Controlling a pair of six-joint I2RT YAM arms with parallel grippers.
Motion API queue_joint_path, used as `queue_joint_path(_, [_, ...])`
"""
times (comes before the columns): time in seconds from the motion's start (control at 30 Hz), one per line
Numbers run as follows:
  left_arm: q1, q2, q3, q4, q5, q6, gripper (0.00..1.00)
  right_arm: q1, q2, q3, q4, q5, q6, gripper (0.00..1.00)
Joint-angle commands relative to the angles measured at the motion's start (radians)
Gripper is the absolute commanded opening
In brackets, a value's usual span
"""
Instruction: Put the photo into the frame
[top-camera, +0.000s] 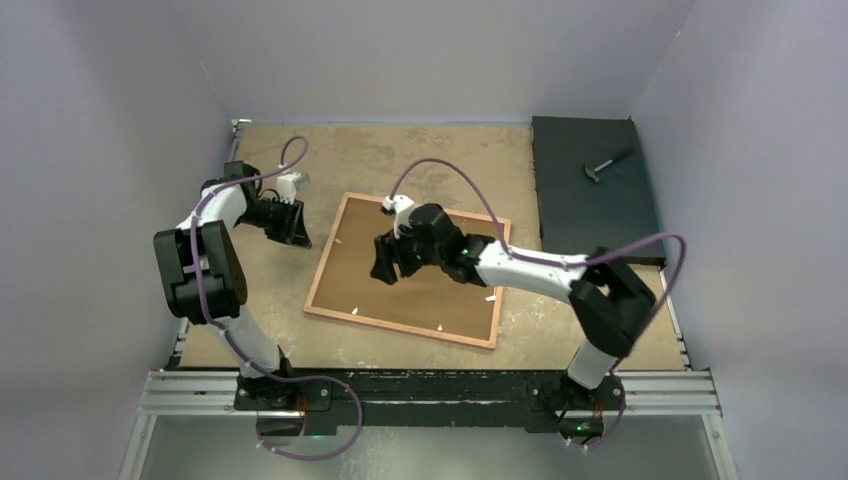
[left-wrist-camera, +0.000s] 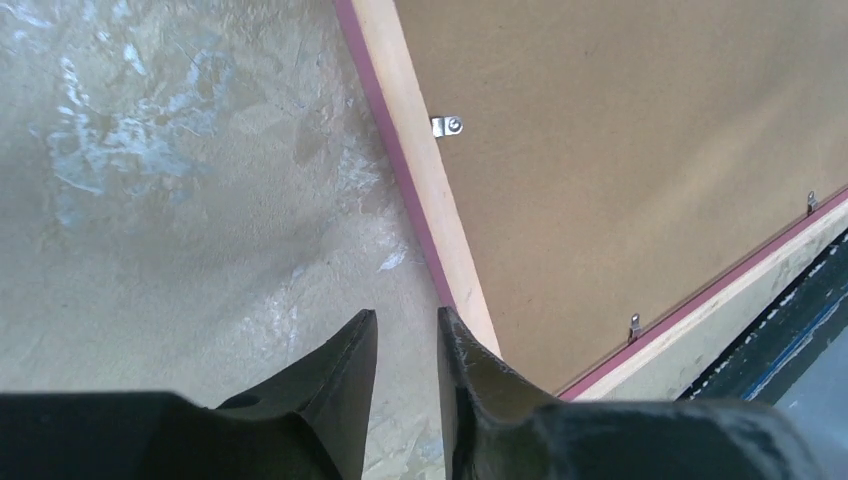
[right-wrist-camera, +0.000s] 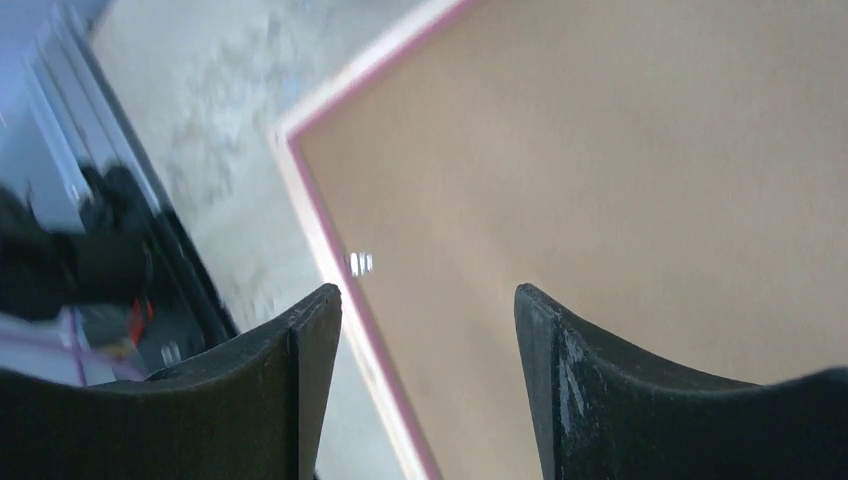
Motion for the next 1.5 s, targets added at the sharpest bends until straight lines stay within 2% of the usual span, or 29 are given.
queue_joint_path(0.0, [0.006, -0.091, 0.053, -0.072, 0.031, 0.04, 0.32, 0.058, -0.163, -0.198, -0.157, 0.068, -0.196, 0.67])
queue_joint_path(0.1, [0.006, -0.119, 0.087, -0.126, 0.034, 0.05, 0.48, 0.115, -0.222, -0.256, -0.186, 0.117, -0.19, 0.67])
queue_joint_path(0.2, [0.008, -0.146, 0.113, -0.163, 0.019, 0.055, 0.53, 0.194, -0.216, -0.259, -0.232, 0.194, -0.189, 0.67])
queue_joint_path(0.37, [0.015, -0.217, 0.114, -0.191, -0.016, 0.051, 0.57, 0.277, -0.174, -0.235, -0.276, 0.304, -0.187, 0.68])
queue_joint_path(0.63, [0.02, -0.3, 0.11, -0.218, -0.036, 0.046, 0.59, 0.341, -0.137, -0.221, -0.279, 0.42, -0.159, 0.6])
queue_joint_path(0.97, [0.021, -0.376, 0.061, -0.195, -0.014, 0.09, 0.61, 0.385, -0.066, -0.17, -0.271, 0.513, -0.185, 0.42])
queue_joint_path(1.2, [0.021, -0.469, -0.054, -0.182, 0.112, 0.248, 0.61, 0.391, -0.029, -0.14, -0.262, 0.518, -0.189, 0.18])
queue_joint_path(1.3, [0.021, -0.553, -0.179, -0.166, 0.227, 0.366, 0.61, 0.389, -0.04, -0.131, -0.261, 0.475, -0.182, 0.07])
queue_joint_path(1.37, [0.019, -0.614, -0.262, -0.154, 0.249, 0.455, 0.61, 0.386, -0.057, -0.11, -0.258, 0.471, -0.188, 0.0])
queue_joint_path(1.47, [0.019, -0.693, -0.333, -0.224, 0.207, 0.675, 0.6, 0.373, -0.083, -0.047, -0.272, 0.426, -0.192, 0.0])
